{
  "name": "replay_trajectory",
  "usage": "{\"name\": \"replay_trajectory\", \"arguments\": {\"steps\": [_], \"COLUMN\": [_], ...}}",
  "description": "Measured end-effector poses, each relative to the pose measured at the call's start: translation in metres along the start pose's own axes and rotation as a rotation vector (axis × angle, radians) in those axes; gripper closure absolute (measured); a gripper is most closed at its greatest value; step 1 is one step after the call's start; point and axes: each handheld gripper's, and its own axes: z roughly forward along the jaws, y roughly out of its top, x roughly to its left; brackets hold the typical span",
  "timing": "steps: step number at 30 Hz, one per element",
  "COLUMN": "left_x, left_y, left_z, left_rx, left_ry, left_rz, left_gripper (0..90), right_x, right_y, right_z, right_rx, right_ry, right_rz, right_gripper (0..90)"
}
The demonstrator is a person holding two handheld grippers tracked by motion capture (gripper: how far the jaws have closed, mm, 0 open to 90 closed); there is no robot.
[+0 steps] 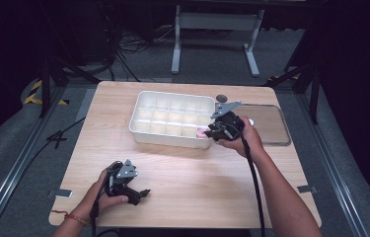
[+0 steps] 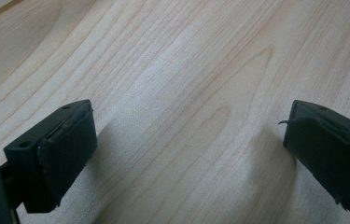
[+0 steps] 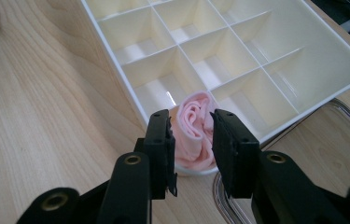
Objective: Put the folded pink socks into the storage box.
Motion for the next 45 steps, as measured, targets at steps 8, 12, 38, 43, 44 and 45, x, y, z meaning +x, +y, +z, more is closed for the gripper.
{"name": "replay_trajectory", "arguments": {"steps": [8, 12, 38, 43, 44, 45], "left_x": [0.0, 0.0, 0.0, 0.0, 0.0, 0.0], "left_y": [0.0, 0.0, 0.0, 0.0, 0.0, 0.0], "left_z": [0.0, 0.0, 0.0, 0.0, 0.0, 0.0], "left_rx": [0.0, 0.0, 0.0, 0.0, 0.0, 0.0], "left_ry": [0.0, 0.0, 0.0, 0.0, 0.0, 0.0], "left_rz": [0.0, 0.0, 0.0, 0.0, 0.0, 0.0], "left_gripper": [2.8, 2.8, 2.7, 2.8, 2.7, 2.8], "right_x": [0.005, 0.005, 0.009, 0.011, 0.011, 0.012], "right_y": [-0.012, -0.018, -0.074, -0.086, -0.088, -0.091], "right_z": [-0.014, -0.017, -0.035, -0.037, -0.037, -0.037], "right_rx": [-0.007, -0.013, -0.009, -0.003, 0.005, 0.004], "right_ry": [-0.004, -0.008, -0.076, -0.089, -0.09, -0.093], "right_rz": [-0.02, -0.023, -0.02, -0.021, -0.017, -0.022], "right_gripper": [62.5, 60.9, 39.0, 37.3, 37.1, 37.1]}}
